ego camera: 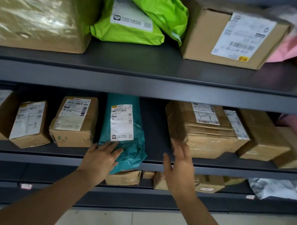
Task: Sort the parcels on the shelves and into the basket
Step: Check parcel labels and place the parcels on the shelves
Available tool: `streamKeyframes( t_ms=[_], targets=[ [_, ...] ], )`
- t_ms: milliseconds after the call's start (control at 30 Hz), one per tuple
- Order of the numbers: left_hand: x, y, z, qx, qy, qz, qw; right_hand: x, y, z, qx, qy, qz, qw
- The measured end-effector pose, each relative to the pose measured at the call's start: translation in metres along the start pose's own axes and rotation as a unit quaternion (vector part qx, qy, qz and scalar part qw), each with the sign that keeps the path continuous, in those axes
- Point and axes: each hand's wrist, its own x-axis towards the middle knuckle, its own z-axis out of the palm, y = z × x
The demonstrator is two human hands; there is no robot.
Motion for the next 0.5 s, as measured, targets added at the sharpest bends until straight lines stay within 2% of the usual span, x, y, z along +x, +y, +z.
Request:
streamKeyframes(
  t_ms=[100,200,300,400,500],
  targets=[
    [0.000,0.008,-0.013,-0.002,-0.059,-0.043,0.997,0.001,0.017,-0.027,-0.008,0.078,0.043,0.996],
    [0.007,0.018,-0.031,0.046,-0.092,-0.048,0.994,0.005,0.031,-0.053,-0.008,0.117,0.104,0.988],
    [0.017,0.045,-0.060,0.040,-0.054,-0.016,0.998,0.014,0.044,-0.072,-0.005,0.126,0.172,0.977],
    [0.029,0.084,-0.080,-0.058,0.008,0.001,0.998,0.023,0.059,-0.086,0.047,0.111,0.243,0.962],
    [0.043,0.127,-0.094,-0.207,0.019,-0.024,0.978,0.033,0.076,-0.095,0.161,0.091,0.306,0.934]
  ],
)
